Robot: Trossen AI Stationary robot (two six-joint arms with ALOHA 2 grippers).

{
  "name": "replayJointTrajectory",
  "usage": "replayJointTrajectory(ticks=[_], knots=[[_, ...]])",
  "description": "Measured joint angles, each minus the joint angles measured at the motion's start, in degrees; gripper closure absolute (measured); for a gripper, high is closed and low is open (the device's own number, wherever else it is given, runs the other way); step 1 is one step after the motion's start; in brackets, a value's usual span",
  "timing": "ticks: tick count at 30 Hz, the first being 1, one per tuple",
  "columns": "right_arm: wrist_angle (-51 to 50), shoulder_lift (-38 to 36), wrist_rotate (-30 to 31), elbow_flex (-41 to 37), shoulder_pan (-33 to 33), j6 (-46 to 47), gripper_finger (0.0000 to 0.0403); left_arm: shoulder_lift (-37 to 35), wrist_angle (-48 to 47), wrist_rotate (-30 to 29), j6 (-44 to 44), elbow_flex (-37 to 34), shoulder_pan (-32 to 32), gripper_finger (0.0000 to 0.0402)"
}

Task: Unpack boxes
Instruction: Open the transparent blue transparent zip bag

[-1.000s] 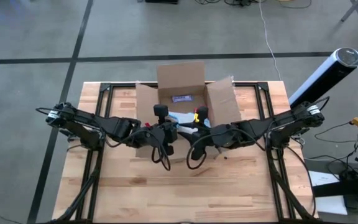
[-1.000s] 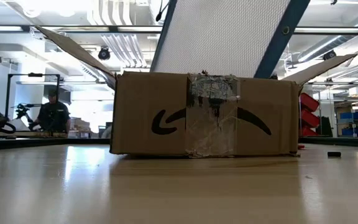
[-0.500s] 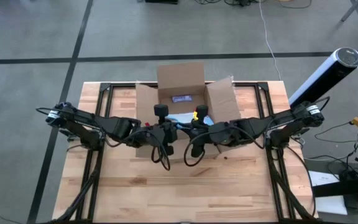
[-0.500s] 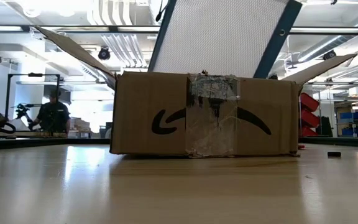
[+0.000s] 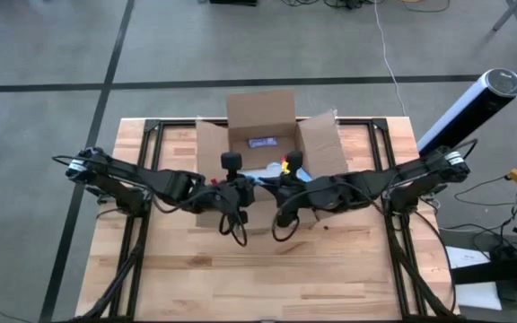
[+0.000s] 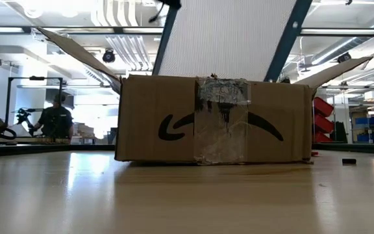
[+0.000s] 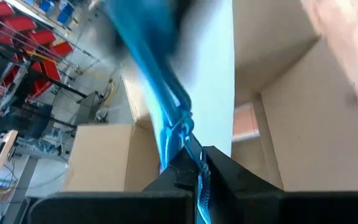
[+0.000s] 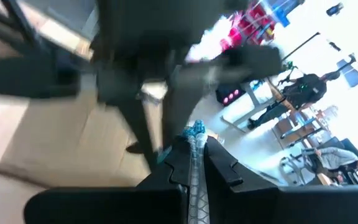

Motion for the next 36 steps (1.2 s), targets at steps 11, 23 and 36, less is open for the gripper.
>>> replayJointTrajectory(ticks=[11, 23, 36], knots=[[-1.58, -5.6, 11.82, 0.08, 4.37, -3.79, 0.0403, -0.3, -0.67, -0.04, -3.08, -6.02, 2.65, 0.0402], [-7.01, -13.58, 25.51, 0.13, 15.35, -3.01, 0.0403, -0.61, -3.98, -0.13, -7.63, -9.9, 3.33, 0.0401], [-12.93, -14.33, 35.59, 0.17, 25.8, 3.19, 0.0403, -0.66, -5.9, -0.26, -11.11, -10.1, 4.01, 0.0401]])
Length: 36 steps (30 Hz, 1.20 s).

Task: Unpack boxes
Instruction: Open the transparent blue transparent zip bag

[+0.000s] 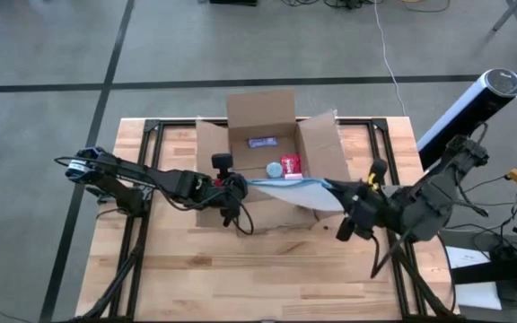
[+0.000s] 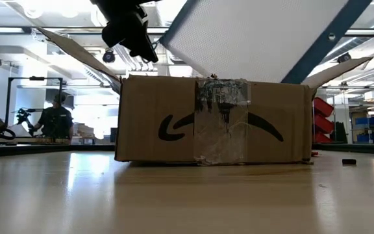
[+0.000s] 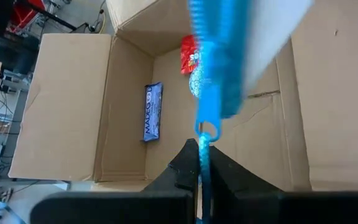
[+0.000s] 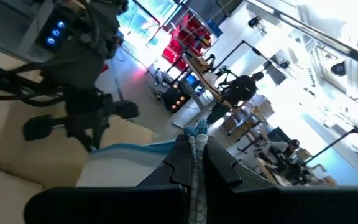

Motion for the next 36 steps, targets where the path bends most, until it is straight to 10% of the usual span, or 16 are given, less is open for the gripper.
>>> replayJointTrajectory(ticks=[11, 20, 36], knots=[[-17.08, 4.56, -10.01, 0.0, 0.77, 25.01, 0.0403, -3.35, 2.77, 0.11, -0.03, 0.0, -0.18, 0.04], [-17.14, 11.64, -13.79, -0.03, 0.75, 28.71, 0.0403, -5.68, 12.4, 15.85, 3.18, 0.0, -2.73, 0.035], [-16.58, 13.44, -14.05, -0.04, 0.73, 31.45, 0.0403, -2.75, 19.06, 16.14, 9.28, 0.01, -4.24, 0.0267]])
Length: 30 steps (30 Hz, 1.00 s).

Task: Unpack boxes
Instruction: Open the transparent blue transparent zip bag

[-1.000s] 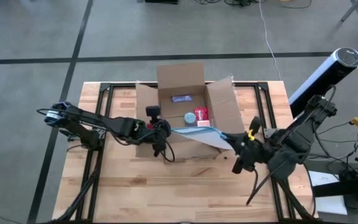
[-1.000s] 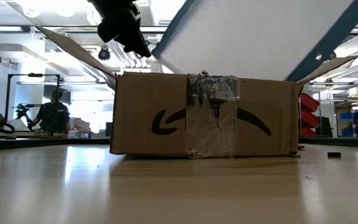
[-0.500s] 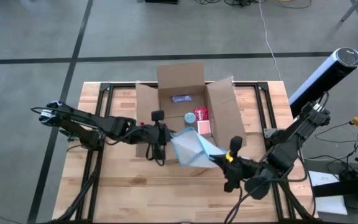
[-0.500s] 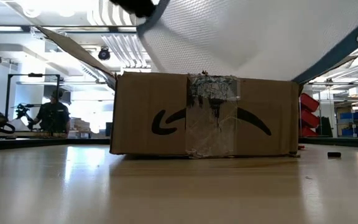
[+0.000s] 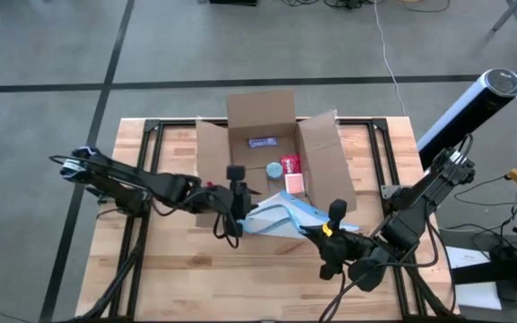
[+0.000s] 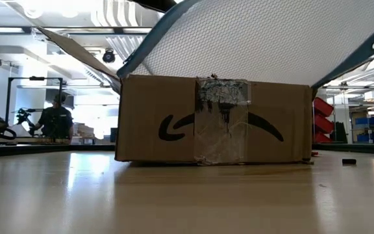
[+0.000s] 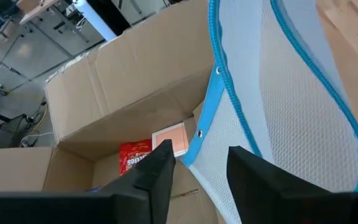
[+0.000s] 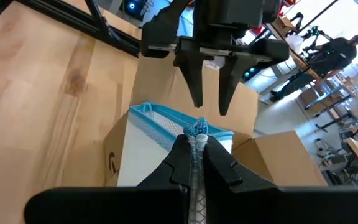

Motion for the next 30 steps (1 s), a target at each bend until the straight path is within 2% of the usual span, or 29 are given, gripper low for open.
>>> replayJointTrajectory(ticks=[6, 15, 24, 30], knots=[[0.02, 0.0, -1.51, 0.0, 0.0, 0.45, 0.0403, 0.66, 1.8, 1.26, 0.05, 0.03, 0.0, 0.0249], [0.02, -0.02, -1.64, 0.0, -0.02, 0.76, 0.0403, 0.89, 3.89, 7.42, -0.86, 0.04, -0.12, 0.0231], [0.15, 0.0, -2.79, -0.02, -0.02, 0.79, 0.0403, 5.43, 4.81, 7.13, -0.98, 0.04, 1.21, 0.0241], [0.4, -0.02, -2.99, -0.02, -0.02, 0.81, 0.0403, 7.86, 4.77, 0.52, -0.53, 0.04, 4.02, 0.0246]])
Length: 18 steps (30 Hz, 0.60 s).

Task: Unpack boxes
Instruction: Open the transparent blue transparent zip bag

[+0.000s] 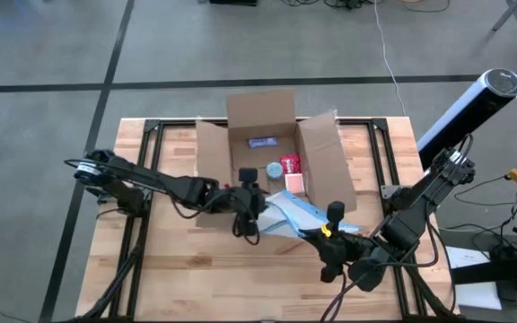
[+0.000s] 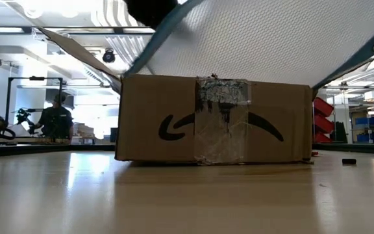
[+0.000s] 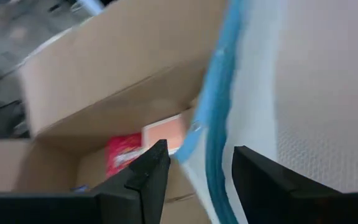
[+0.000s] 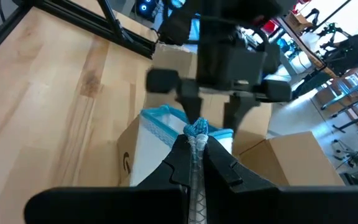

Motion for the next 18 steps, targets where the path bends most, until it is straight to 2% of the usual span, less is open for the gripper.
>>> replayJointTrajectory(ticks=[3, 5, 10, 14, 18], knots=[[-0.01, 0.01, -0.01, -0.02, 0.0, 0.0, 0.0403, 0.23, -0.01, -0.23, -0.25, 0.0, 1.4, 0.0253], [-0.02, 0.02, -0.1, -0.02, 0.0, -0.02, 0.0403, 0.23, -0.01, -0.29, -0.52, 0.0, 1.81, 0.0274], [-0.04, 0.0, -0.45, -0.02, 0.0, -0.02, 0.0403, -0.33, 0.01, -0.25, 0.16, 0.0, 1.77, 0.0385], [-0.17, 0.0, -1.25, -0.02, 0.0, 0.02, 0.0403, -0.83, 0.4, -0.64, 0.36, 0.01, 1.68, 0.04], [-0.91, 0.01, -1.29, -0.02, 0.0, 0.63, 0.0403, -2.04, 0.28, -4.59, 2.15, 1.52, 0.29, 0.0401]])
